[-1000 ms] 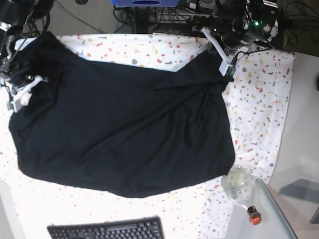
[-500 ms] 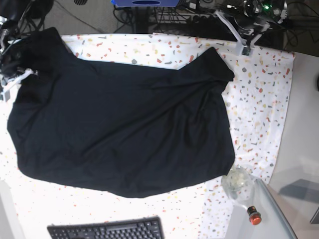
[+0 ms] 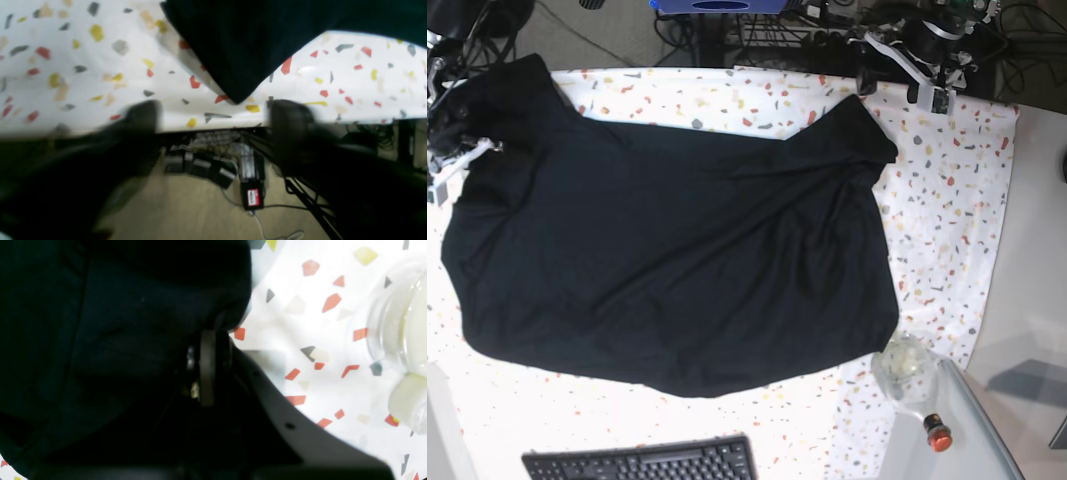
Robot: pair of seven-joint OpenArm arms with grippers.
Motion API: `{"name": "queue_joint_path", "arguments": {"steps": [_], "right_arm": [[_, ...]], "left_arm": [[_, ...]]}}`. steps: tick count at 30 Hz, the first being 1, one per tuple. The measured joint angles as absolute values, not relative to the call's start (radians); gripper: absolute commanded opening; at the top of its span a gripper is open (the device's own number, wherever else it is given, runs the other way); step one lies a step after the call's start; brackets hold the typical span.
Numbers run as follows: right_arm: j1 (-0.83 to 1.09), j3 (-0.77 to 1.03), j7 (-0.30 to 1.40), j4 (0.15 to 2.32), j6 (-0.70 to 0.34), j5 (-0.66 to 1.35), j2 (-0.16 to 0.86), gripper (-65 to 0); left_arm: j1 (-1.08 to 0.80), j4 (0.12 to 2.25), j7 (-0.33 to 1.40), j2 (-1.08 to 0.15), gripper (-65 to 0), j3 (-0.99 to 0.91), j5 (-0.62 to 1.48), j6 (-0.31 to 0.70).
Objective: Layout the t-shirt on the table in an organized manner, then fold the t-shirt properly
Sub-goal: 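Regrasp the shirt edge with the left gripper and tug it taut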
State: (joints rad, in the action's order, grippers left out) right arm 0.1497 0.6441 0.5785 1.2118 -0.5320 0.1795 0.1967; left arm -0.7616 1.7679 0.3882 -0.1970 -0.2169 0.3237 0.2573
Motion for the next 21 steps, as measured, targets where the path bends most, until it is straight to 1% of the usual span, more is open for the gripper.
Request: {"name": "queue_joint_path", "arguments": {"steps": [1,3,6,9,11,21], "right_arm": [[0.150,0.644,0.579,1.212,-0.532,0.179,0.197,-65.0],[0.150,0.644,0.578,1.211,-0.532,0.179,0.198,-65.0],[0.150,0.644,0.576,1.211,-0.532,0.180,0.198,-65.0],[0.150,0.644,0.576,1.211,-0.532,0.180,0.197,-65.0],[0.150,0.644,0.576,1.211,-0.532,0.180,0.197,-65.0],[0.150,0.644,0.576,1.211,-0.532,0.180,0.198,-65.0]], "left_arm": [[-0.744,1.711,0.360,-0.196,-4.9,-0.218,0.317,0.296],[-0.709,1.590,0.284,-0.194,-4.9,-0.219,0.316,0.358],[-0.671,1.495,0.191,-0.176,-4.9,-0.221,0.319,0.414],[-0.649,1.468,0.138,-0.135,-4.9,-0.225,0.320,0.422],[-0.649,1.465,0.123,-0.127,-4.9,-0.217,0.319,0.450],[-0.588,1.438,0.123,-0.117,-4.9,-0.218,0.319,0.443]]}}
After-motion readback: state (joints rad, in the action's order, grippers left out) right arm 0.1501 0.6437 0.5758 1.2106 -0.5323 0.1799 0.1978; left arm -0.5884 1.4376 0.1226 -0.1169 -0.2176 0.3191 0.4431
